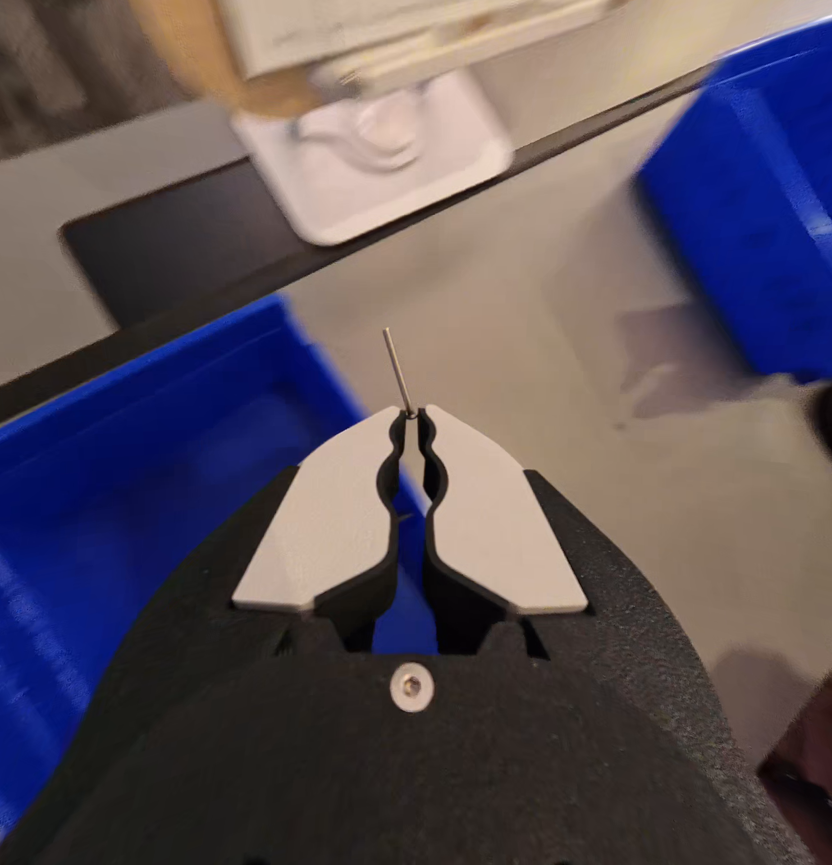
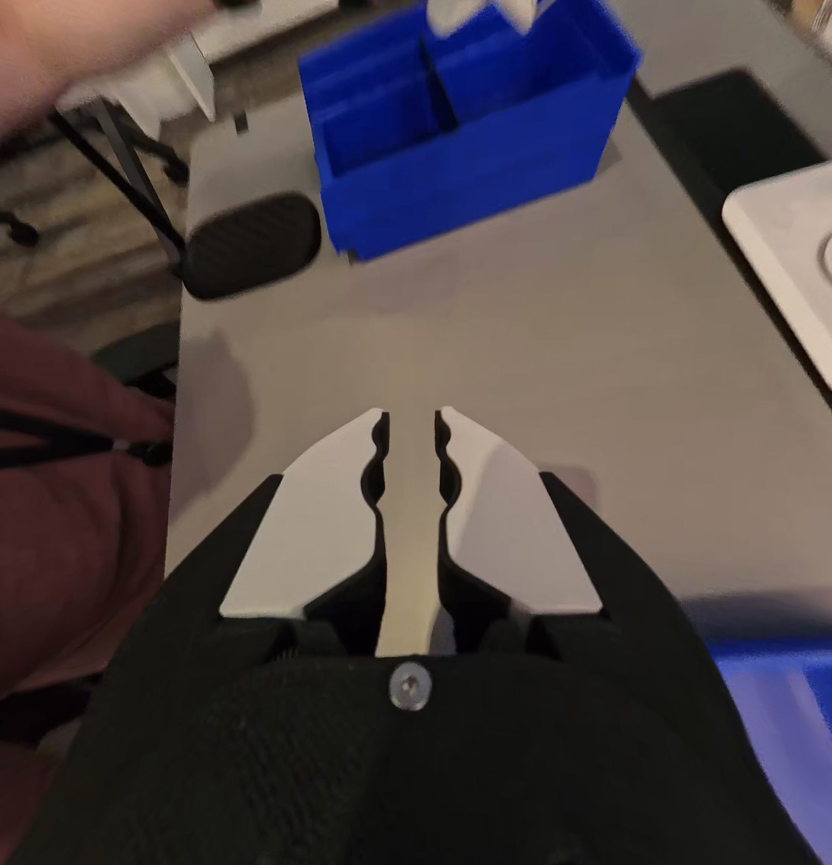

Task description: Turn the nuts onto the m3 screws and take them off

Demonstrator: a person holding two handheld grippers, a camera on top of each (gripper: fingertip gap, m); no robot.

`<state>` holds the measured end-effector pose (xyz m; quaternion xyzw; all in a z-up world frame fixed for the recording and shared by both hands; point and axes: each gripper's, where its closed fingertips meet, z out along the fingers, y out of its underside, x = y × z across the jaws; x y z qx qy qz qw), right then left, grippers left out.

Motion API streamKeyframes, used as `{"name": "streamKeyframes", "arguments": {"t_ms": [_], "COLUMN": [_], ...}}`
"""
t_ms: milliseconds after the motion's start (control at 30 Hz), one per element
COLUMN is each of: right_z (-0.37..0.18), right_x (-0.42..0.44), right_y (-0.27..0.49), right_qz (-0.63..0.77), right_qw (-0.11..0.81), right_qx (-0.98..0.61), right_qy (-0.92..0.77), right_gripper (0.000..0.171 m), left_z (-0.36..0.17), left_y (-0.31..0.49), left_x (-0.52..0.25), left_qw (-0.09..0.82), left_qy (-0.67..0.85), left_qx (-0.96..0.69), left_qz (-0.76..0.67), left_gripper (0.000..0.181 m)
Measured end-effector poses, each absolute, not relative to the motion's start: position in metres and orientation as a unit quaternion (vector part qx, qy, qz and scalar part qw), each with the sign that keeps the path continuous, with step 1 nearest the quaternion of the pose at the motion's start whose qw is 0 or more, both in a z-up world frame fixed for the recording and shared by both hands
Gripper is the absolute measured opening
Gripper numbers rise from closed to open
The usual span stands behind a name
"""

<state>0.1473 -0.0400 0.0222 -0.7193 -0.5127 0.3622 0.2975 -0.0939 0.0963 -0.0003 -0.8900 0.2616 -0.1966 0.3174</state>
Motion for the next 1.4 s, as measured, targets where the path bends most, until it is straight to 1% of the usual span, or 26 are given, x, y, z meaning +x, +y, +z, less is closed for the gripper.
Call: {"name": "streamKeyframes", "arguments": {"t_ms": [67, 167, 233, 300, 333, 433, 533, 667, 767, 833, 900, 967, 1067, 1233, 1400], "right_z": [0.04, 0.061, 0.075, 0.094, 0.106, 0.14, 0.156, 0.154, 0.151, 0.148, 0.14, 0.13, 0.117, 0.111, 0.11], "right_x": [0.125, 0.099, 0.09, 0.086, 0.086, 0.093, 0.103, 0.115, 0.119, 0.114, 0.105, 0.096, 0.085, 0.075, 0.081], "right_y": [-0.037, -0.042, -0.045, -0.05, -0.053, -0.058, -0.058, -0.063, -0.061, -0.062, -0.063, -0.058, -0.052, -0.055, -0.047], "right_qz": [0.404, 0.438, 0.436, 0.446, 0.46, 0.503, 0.53, 0.555, 0.565, 0.575, 0.574, 0.557, 0.54, 0.58, 0.567], "right_qw": [0.335, 0.381, 0.419, 0.447, 0.459, 0.48, 0.481, 0.471, 0.485, 0.475, 0.468, 0.473, 0.478, 0.448, 0.466], "right_qx": [-0.694, -0.659, -0.642, -0.628, -0.617, -0.597, -0.589, -0.581, -0.566, -0.559, -0.557, -0.562, -0.563, -0.549, -0.555], "right_qy": [-0.492, -0.478, -0.472, -0.455, -0.444, -0.4, -0.375, -0.364, -0.354, -0.361, -0.376, -0.388, -0.403, -0.401, -0.392], "right_gripper": [0.022, 0.027, 0.034, 0.045, 0.047, 0.046, 0.041, 0.032, 0.024, 0.021, 0.021, 0.021, 0.022, 0.021, 0.021], "left_z": [0.026, 0.06, 0.071, 0.079, 0.082, 0.092, 0.104, 0.111, 0.108, 0.095, 0.085, 0.083, 0.084, 0.081, 0.078], "left_y": [0.065, 0.012, -0.015, -0.036, -0.044, -0.065, -0.074, -0.077, -0.077, -0.076, -0.072, -0.066, -0.06, -0.056, -0.054], "left_x": [-0.052, 0.006, 0.035, 0.057, 0.065, 0.082, 0.09, 0.092, 0.091, 0.095, 0.097, 0.095, 0.089, 0.088, 0.089], "left_qw": [0.36, 0.399, 0.414, 0.434, 0.443, 0.452, 0.468, 0.482, 0.498, 0.47, 0.47, 0.483, 0.477, 0.493, 0.491], "left_qy": [0.297, 0.348, 0.387, 0.422, 0.434, 0.465, 0.484, 0.486, 0.466, 0.479, 0.486, 0.478, 0.464, 0.469, 0.468], "left_qx": [-0.847, -0.779, -0.745, -0.716, -0.704, -0.675, -0.647, -0.625, -0.606, -0.618, -0.619, -0.616, -0.619, -0.617, -0.623], "left_qz": [-0.255, -0.337, -0.352, -0.348, -0.346, -0.352, -0.357, -0.375, -0.409, -0.409, -0.4, -0.4, -0.417, -0.395, -0.389], "left_gripper": [0.005, 0.004, 0.004, 0.004, 0.004, 0.004, 0.004, 0.004, 0.004, 0.004, 0.004, 0.004, 0.004, 0.004, 0.004]}}
